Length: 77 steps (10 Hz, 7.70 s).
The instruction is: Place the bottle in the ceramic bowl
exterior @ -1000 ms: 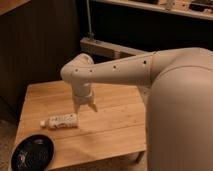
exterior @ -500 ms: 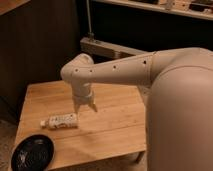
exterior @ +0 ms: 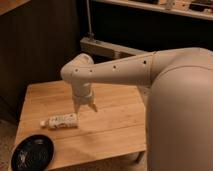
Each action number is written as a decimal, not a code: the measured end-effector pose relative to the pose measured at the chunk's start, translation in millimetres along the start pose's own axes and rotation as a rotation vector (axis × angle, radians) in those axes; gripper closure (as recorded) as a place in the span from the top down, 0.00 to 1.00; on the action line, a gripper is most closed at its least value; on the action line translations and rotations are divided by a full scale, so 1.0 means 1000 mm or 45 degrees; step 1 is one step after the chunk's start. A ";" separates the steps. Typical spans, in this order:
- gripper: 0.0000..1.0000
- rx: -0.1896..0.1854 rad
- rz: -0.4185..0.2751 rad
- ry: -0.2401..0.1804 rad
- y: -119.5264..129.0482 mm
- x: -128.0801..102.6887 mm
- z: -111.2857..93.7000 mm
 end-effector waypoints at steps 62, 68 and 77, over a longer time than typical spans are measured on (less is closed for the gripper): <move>0.65 -0.597 -2.181 -0.688 0.077 -0.054 0.129; 0.65 -0.715 -2.180 -0.601 0.092 -0.043 0.147; 0.00 -0.804 -2.128 -0.489 0.099 -0.033 0.158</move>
